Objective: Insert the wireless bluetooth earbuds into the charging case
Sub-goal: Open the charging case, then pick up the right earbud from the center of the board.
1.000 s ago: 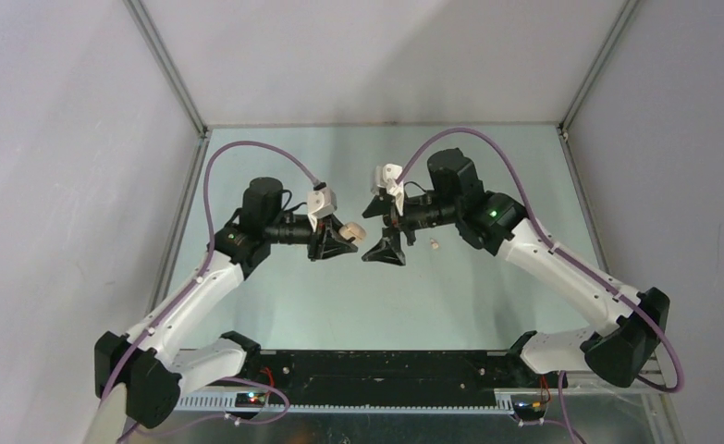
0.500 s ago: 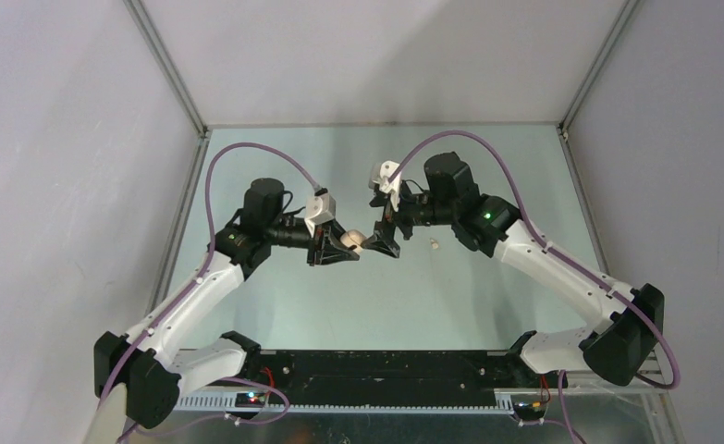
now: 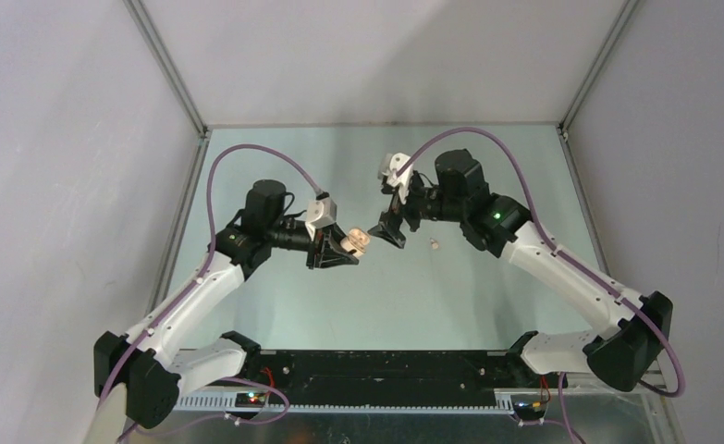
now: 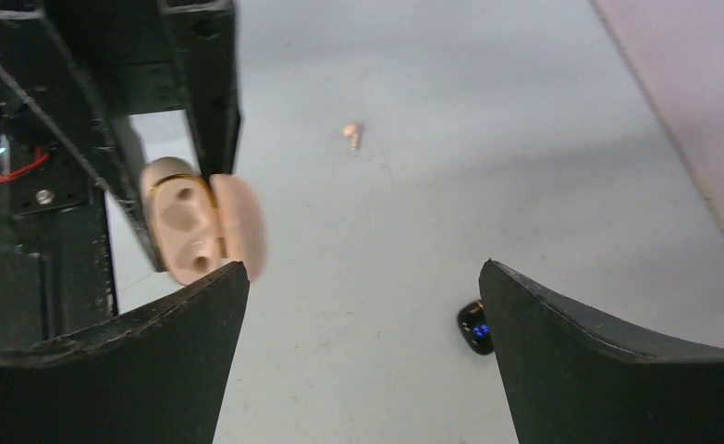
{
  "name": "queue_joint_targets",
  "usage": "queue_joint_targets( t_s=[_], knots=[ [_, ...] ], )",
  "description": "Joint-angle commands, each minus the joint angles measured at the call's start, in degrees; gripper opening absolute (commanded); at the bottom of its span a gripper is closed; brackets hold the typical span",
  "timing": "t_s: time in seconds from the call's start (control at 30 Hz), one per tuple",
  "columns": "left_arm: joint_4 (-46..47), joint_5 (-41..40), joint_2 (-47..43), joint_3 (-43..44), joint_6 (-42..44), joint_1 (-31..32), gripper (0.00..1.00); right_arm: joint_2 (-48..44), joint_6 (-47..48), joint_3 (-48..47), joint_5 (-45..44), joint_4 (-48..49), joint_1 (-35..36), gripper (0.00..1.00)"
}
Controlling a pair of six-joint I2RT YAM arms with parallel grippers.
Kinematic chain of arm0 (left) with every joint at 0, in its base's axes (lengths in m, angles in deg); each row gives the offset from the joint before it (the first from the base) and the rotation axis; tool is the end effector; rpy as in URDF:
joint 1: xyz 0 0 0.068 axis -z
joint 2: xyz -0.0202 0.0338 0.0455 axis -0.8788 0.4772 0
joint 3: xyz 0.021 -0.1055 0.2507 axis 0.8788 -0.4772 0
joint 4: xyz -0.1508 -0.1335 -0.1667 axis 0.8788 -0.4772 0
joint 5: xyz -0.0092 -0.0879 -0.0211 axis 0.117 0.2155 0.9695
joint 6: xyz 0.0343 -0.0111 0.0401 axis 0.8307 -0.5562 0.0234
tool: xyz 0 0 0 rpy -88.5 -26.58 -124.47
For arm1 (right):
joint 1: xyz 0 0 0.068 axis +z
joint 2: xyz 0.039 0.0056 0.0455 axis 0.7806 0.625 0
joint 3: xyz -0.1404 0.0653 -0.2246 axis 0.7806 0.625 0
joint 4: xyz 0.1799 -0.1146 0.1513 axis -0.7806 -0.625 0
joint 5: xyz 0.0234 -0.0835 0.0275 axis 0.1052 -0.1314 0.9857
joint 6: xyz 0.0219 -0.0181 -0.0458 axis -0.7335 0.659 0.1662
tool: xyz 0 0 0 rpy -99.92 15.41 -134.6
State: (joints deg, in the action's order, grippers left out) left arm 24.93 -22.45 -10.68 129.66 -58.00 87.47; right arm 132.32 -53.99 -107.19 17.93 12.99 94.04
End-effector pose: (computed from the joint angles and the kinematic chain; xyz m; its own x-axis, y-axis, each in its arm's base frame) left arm 0.1874 -0.1262 0.3082 -0.1086 0.2271 -0.9678 0.9939 0.0066 -0.1099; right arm 0.2038 0.2105 0.3793 0.0886 -0.3708 -0.9245 -0.9508 0.2451 -0.1895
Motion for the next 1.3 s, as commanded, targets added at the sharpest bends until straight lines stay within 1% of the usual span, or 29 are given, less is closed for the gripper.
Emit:
queue_joint_targets(
  t_s=[0.0, 0.13, 0.23, 0.3, 0.33, 0.43, 0.47, 0.5, 0.57, 0.67, 0.73, 0.87, 0.97, 1.07, 1.27],
  knots=[
    [-0.2, 3.4, -1.4, 0.5, 1.3, 0.9, 0.0, -3.0, 1.4, -0.1, -2.0, 2.8, -1.5, 1.0],
    [-0.3, 3.4, -1.4, 0.6, 1.2, 0.9, 0.0, -4.6, 2.7, -0.1, -1.6, 1.3, -2.0, 1.0],
    [-0.6, 3.2, -1.5, 0.5, 1.5, 0.9, 0.0, -6.1, 2.4, -0.3, -2.8, 0.5, -3.7, 1.0],
    [-0.9, 3.0, -1.6, 0.6, 1.7, 0.9, 0.0, -6.7, 1.1, -0.3, -1.4, -0.1, -6.5, 1.0],
    [-1.0, 3.0, -1.7, 0.6, 1.9, 0.9, 0.0, -6.8, 0.0, -0.4, -0.5, -0.6, -9.4, 1.0],
    [-1.2, 2.7, -2.0, 0.6, 2.0, 0.9, 0.0, -5.8, -1.2, -0.3, 5.4, -2.2, -15.4, 1.0],
    [-1.2, 2.6, -2.1, 0.6, 2.0, 0.9, 0.0, -4.5, -1.2, -0.3, 6.1, -3.6, -18.3, 1.0],
    [-1.2, 2.6, -2.2, 0.6, 2.0, 0.9, 0.0, -3.8, 0.1, -0.3, 6.9, -5.5, -19.6, 1.0],
    [-1.2, 2.6, -2.3, 0.7, 2.0, 0.9, 0.0, -1.1, 3.4, -0.3, 5.5, -8.8, -22.5, 1.0],
    [-1.1, 2.5, -2.5, 0.7, 1.9, 1.0, 0.0, 4.2, 6.0, -0.4, -0.3, -12.9, -25.7, 1.0],
    [-1.0, 2.4, -2.7, 0.6, 1.8, 0.9, 0.0, 7.3, 5.6, -0.3, -0.4, -15.5, -28.0, 0.96],
    [-0.9, 2.4, -2.3, 0.6, 1.8, 0.9, 0.0, 14.0, -1.5, -0.6, 1.4, -18.0, -32.3, 0.88],
    [-0.7, 2.2, -2.0, 0.8, 1.8, 1.0, 0.0, 21.2, -7.1, -2.8, 1.2, -20.9, -34.3, 0.78],
    [-0.7, 2.0, -2.2, 0.7, 1.8, 0.9, 0.0, 28.5, -10.8, -5.1, 1.5, -25.6, -35.2, 0.71],
    [-0.7, 1.8, -2.0, 0.7, 1.8, 1.0, 0.0, 36.1, -14.5, -5.7, 4.9, -27.0, -35.5, 0.66]
  ],
)
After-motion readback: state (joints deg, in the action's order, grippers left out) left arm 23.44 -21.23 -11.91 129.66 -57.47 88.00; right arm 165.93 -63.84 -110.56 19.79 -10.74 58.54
